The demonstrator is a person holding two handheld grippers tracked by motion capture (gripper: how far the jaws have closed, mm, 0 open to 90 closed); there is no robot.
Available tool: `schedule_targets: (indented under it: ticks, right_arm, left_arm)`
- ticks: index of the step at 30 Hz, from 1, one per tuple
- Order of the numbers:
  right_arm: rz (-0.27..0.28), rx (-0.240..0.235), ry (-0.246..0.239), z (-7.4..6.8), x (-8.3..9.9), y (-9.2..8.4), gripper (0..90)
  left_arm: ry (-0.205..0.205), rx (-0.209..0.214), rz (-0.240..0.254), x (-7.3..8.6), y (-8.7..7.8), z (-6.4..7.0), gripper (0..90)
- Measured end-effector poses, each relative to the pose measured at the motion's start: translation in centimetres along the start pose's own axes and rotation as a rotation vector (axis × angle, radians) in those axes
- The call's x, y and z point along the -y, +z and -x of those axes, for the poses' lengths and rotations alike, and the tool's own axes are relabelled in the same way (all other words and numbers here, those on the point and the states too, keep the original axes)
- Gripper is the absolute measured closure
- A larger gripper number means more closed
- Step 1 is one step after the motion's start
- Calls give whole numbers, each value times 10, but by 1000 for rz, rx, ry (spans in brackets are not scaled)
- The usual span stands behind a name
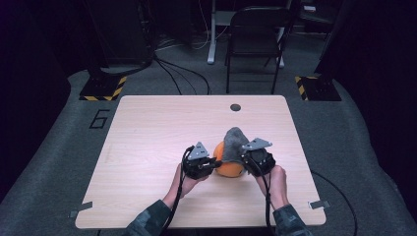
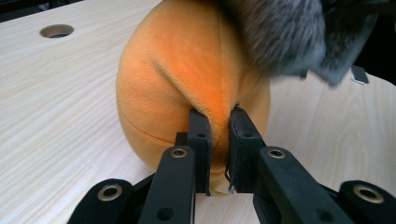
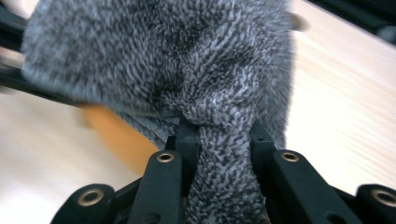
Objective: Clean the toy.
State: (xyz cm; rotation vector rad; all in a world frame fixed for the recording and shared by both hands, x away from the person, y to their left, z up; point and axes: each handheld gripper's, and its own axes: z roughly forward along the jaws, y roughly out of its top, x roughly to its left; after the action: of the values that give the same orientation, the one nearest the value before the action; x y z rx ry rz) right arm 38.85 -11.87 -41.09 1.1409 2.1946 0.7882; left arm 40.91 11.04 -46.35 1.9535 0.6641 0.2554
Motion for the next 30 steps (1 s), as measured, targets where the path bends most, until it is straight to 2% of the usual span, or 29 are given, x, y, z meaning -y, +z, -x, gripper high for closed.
schedule_targets:
  ticks: [1,2,7,12,14,17,20,21,22,24,25,28,30]
  right_arm:
    - [-8,29,11,6,3,0,731]
    - [-22,38,31,12,8,0,730]
    - [-61,58,88,39,31,4,721]
    - [-113,75,110,49,53,13,716]
    - [-146,86,124,52,62,20,714]
    - [-171,89,137,58,72,32,697]
    - [-183,94,148,61,79,42,641]
    - [-193,91,153,61,80,45,616]
    - [-191,96,153,60,81,48,591]
    - [-193,95,166,61,82,51,483]
    - [-182,99,170,62,82,50,446]
    - [-142,90,206,66,80,38,300]
    - [-107,68,240,71,81,29,189]
  left_arm:
    - [-18,-10,7,1,-1,-2,812]
    - [-41,-14,10,1,-1,-4,810]
    - [-135,-29,19,4,-4,-17,800]
    - [-253,-43,24,10,-5,-35,787]
    - [-290,-52,22,12,-5,-41,778]
    - [-324,-80,16,15,-5,-49,757]
    - [-343,-132,10,18,-3,-55,677]
    - [-350,-171,17,18,-2,-55,630]
    - [-332,-222,16,18,-2,-55,583]
    - [-294,-276,2,17,-3,-58,502]
    - [-295,-301,3,17,-3,-59,456]
    - [-283,-341,-1,18,-6,-64,353]
    - [-278,-347,9,17,-10,-65,290]
